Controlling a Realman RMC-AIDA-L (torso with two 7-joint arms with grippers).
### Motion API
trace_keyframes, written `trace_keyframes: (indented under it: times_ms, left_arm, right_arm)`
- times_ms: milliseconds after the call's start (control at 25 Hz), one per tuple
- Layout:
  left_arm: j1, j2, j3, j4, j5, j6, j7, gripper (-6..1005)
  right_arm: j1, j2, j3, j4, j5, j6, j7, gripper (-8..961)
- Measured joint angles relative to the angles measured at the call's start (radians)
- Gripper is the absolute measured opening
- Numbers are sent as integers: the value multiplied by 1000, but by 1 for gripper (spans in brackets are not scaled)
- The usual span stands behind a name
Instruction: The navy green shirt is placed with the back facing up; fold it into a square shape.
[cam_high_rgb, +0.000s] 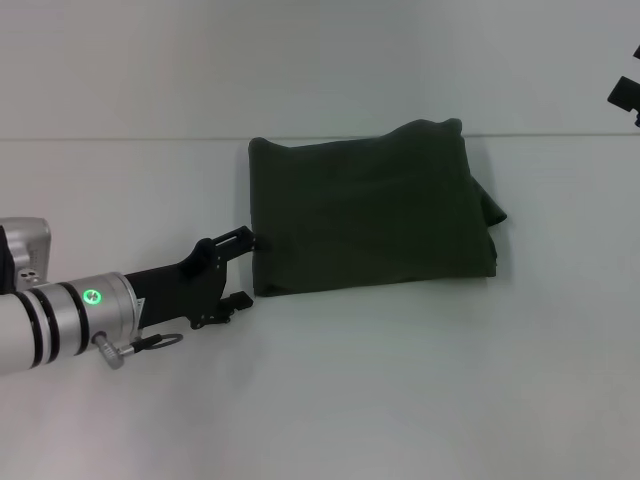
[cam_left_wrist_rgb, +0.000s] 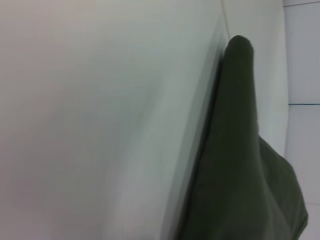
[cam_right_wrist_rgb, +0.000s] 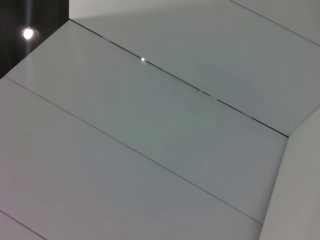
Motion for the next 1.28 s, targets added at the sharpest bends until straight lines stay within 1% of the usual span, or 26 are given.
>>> trace_keyframes:
  times_ms: [560, 840, 1120, 1280]
  left_arm:
    - [-37, 0, 1, -48, -8, -39, -5, 933]
    - [-44, 0, 6, -53, -8, -51, 0, 932]
    - [-26, 7, 2, -51, -9, -42, 0, 931]
    - [-37, 5, 4, -53, -9, -50, 1, 927]
  right_arm:
    - [-4, -1, 7, 0, 0, 0, -2, 883]
    - [-6, -1, 15, 13, 0, -2, -3, 884]
    - [-10, -2, 23, 25, 0, 0, -3, 883]
    - [-9, -2, 27, 25, 0, 0, -3, 883]
